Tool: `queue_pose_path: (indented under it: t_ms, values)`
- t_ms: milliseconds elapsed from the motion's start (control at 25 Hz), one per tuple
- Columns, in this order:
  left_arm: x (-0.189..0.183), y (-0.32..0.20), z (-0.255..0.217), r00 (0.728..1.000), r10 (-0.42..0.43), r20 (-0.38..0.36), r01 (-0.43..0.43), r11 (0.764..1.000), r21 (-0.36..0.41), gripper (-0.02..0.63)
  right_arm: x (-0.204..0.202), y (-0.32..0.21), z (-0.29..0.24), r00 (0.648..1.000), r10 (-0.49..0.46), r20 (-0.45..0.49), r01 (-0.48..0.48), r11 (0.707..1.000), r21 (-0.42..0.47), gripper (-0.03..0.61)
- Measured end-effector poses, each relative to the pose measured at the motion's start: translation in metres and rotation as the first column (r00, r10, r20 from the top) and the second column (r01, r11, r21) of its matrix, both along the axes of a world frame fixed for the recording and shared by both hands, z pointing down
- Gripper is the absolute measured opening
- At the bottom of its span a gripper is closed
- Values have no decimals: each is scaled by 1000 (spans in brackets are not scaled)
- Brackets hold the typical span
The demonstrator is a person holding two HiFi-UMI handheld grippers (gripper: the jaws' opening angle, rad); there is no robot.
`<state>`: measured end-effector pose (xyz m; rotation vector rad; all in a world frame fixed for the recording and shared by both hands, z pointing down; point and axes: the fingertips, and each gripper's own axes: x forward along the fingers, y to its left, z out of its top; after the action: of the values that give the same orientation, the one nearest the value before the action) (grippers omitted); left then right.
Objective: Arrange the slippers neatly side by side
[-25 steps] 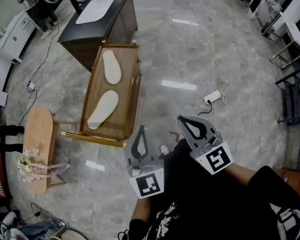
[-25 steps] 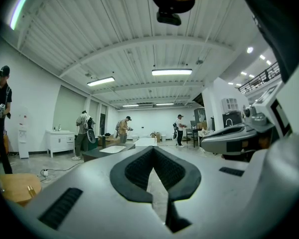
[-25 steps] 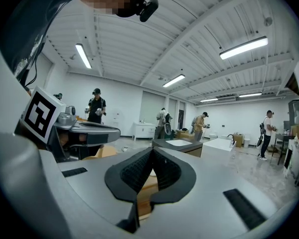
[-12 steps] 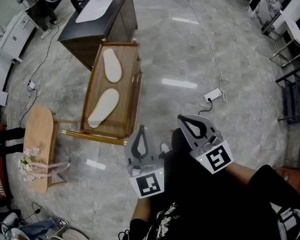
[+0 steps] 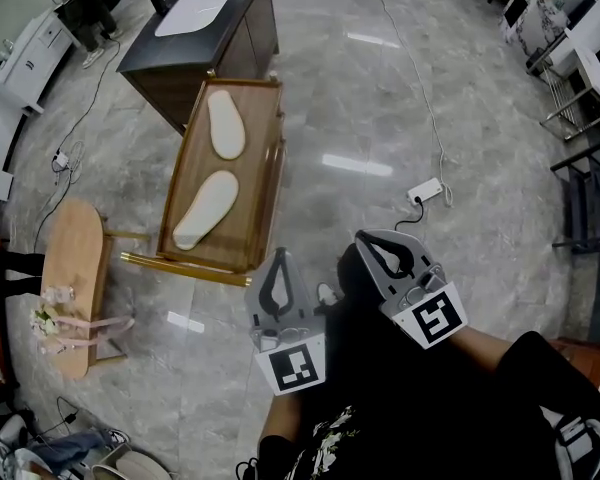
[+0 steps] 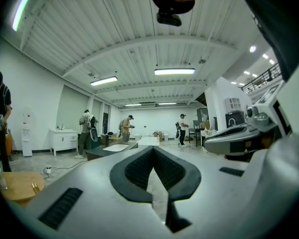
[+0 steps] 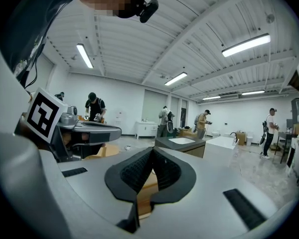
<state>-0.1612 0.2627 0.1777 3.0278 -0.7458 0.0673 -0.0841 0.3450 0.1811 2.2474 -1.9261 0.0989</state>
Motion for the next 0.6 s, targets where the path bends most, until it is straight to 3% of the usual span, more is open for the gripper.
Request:
queue_pose_path:
  t_ms: [600]
  values:
    - [8, -26, 9, 995, -62, 75, 62, 998, 7, 3, 15, -37, 13, 996, -64, 55, 64, 998, 10, -2]
